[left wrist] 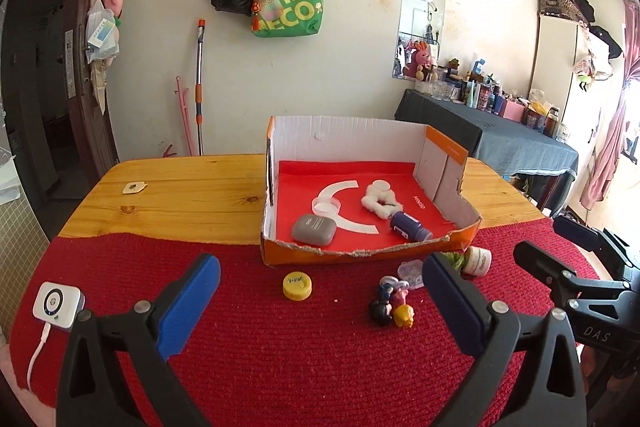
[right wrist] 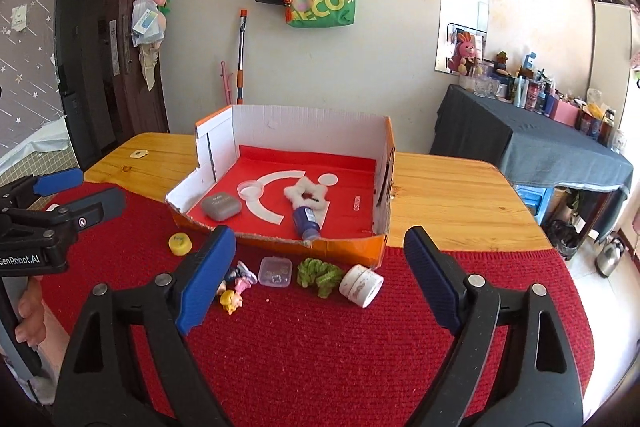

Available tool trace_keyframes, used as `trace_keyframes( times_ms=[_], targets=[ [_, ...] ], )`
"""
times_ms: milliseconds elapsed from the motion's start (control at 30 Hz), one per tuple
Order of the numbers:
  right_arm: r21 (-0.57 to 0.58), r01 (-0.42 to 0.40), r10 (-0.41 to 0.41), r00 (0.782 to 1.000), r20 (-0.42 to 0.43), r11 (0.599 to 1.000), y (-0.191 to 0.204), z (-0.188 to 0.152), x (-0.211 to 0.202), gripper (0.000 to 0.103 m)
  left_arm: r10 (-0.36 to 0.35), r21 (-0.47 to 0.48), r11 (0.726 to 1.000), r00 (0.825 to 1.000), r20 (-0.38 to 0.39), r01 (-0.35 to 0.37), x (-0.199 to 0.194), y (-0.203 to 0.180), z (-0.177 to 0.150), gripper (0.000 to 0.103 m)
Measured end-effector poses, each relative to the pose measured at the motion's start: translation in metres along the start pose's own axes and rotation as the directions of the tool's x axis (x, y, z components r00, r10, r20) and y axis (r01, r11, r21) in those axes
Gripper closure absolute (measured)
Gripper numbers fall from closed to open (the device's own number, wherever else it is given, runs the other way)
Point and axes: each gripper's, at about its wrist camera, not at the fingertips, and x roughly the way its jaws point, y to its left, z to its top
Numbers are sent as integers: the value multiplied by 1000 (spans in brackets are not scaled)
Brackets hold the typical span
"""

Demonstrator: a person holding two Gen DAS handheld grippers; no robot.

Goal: Organize objects
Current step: 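Move left tool to yellow cap while right tool approaches white round jar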

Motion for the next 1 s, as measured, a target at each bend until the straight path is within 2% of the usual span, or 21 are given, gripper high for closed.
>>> trace_keyframes(
  times_ms=[167,233,300,533,767,1000],
  targets=[
    [9,7,-6,997,-70,1000,4,-33,16,15,-29,-53,998,995,-97,24,21,2,-33,0],
    [19,0,2,994,-113,1000,4,-43,27,15,-54,-78,996,985,-167,41,37,4,-43,0],
    [28,3,1,989,-148,1000,3,-51,35,15,-72,-101,994,976,-204,52,45,7,-50,0],
    [73,17,-3,982,-191,997,-11,-54,49,15,-59,-121,992,969,-240,31,58,15,-50,0],
    [93,28,-3,966,-260,995,-31,-47,67,15,-43,-96,995,957,-286,16,77,22,-44,0],
    [52,51,-27,924,-381,997,-59,-39,103,15,-35,-42,999,932,-360,22,110,30,-35,16]
  ],
)
